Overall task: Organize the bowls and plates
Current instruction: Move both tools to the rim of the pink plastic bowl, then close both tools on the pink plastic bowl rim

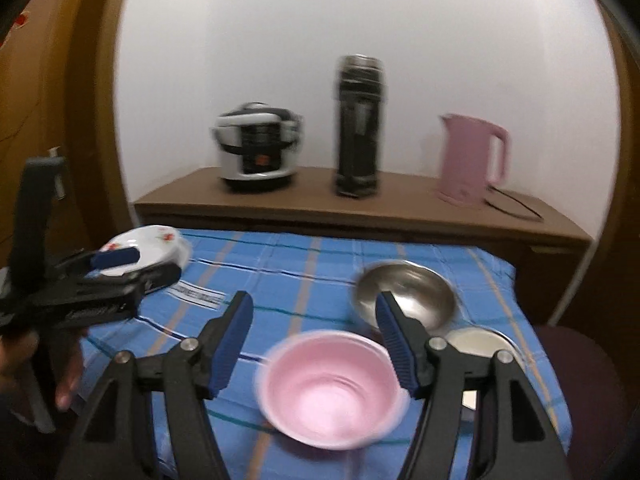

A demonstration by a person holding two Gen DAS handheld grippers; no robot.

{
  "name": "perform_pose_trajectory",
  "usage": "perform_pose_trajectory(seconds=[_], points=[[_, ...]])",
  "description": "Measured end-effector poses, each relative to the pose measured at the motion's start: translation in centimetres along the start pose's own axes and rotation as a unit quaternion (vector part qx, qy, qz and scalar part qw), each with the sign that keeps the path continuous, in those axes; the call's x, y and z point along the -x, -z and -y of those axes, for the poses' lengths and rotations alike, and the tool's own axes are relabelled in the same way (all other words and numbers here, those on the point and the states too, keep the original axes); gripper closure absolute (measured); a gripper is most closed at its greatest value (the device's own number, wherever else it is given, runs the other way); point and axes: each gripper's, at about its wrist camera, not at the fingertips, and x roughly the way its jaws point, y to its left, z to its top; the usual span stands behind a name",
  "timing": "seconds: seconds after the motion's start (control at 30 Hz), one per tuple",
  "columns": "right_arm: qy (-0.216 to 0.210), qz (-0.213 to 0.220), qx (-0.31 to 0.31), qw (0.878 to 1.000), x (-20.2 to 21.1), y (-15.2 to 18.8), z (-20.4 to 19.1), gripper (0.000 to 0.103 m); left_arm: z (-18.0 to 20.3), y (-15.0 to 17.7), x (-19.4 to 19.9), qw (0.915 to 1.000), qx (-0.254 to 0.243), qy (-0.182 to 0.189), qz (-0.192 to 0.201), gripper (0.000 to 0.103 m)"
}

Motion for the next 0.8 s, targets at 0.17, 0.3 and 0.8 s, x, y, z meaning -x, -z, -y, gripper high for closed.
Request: perform_pose_trajectory(seconds=[0.17,0.3,0.8], points=[[0.003,-0.035,-0.030,0.999,-1.0,1.4,3.0,0.058,4.4,0.4,-1.6,0.9982,-0.031,0.044,-0.026,0.022],[-0.002,-0.049,-0.030,0.998,-1.4,2.1,3.5,0.064,6.0,0.9,-2.2,0.9962,-0.032,0.072,-0.038,0.022],[-0.016,-0.103,-0.040,0.994,-3.7,4.3,4.4,0.075,8.2,2.9,-4.4,0.9920,-0.050,0.085,-0.080,0.055]])
